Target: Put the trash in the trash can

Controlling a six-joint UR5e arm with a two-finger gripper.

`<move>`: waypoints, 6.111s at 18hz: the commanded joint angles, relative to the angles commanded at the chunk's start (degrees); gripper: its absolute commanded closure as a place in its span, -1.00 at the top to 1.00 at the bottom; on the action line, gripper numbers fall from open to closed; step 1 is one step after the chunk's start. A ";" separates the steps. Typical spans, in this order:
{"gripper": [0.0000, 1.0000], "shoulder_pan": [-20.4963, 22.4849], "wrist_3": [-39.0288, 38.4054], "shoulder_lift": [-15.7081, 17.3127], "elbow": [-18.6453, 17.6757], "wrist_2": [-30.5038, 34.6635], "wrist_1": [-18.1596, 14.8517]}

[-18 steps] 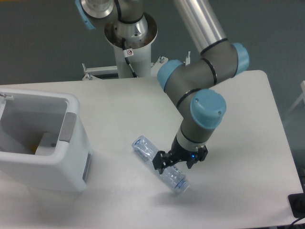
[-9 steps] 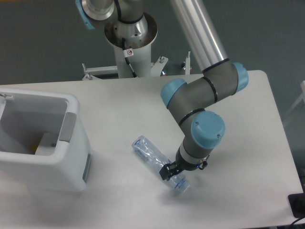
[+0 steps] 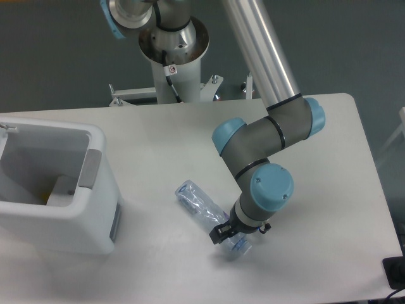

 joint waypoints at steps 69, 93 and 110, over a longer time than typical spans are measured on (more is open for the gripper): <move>1.00 -9.33 28.04 21.27 2.20 -48.16 14.24; 1.00 10.45 42.77 12.65 -1.84 -12.40 13.45; 1.00 13.79 79.52 9.49 -3.16 6.85 2.82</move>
